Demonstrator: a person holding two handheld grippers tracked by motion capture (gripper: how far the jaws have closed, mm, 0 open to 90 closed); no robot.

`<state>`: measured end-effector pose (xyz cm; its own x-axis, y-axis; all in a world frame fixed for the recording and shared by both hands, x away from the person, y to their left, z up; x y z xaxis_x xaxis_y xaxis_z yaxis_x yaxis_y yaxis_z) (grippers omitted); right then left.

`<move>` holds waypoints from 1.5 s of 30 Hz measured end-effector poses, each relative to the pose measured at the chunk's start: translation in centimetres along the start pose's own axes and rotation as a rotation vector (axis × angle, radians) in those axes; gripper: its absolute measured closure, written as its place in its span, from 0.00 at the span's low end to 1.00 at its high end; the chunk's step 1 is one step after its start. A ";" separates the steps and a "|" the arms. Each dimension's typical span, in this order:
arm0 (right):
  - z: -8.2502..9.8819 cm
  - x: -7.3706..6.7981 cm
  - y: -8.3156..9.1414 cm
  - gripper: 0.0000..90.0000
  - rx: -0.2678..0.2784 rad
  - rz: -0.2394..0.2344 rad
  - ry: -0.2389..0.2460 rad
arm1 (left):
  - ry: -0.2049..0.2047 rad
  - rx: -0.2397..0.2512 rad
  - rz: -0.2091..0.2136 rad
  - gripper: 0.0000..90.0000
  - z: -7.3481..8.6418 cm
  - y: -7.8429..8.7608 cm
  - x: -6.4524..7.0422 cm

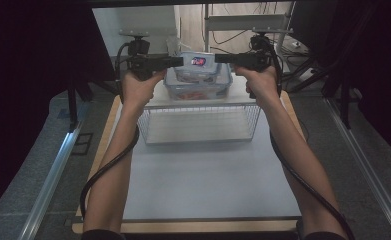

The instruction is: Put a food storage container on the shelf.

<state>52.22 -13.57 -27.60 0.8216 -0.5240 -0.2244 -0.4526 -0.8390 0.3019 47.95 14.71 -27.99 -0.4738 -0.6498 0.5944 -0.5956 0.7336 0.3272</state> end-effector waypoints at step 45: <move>3.7 -3.9 0.2 1.00 -0.126 0.079 0.297 | -0.356 0.069 -0.076 0.21 8.8 3.8 1.0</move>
<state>47.66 -12.26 -30.04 0.8589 -0.5060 0.0785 -0.4881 -0.7628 0.4240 39.51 15.06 -32.63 -0.6154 -0.7391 0.2739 -0.6741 0.6736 0.3032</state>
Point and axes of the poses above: each handheld gripper's, and its own axes: y roughly backward along the jaws, z roughly out of its underside, x roughly to its right, the point moved 3 cm from there along -y, roughly forward along the jaws, and after that the axes turned 14 degrees about y, right-handed, at the moved point
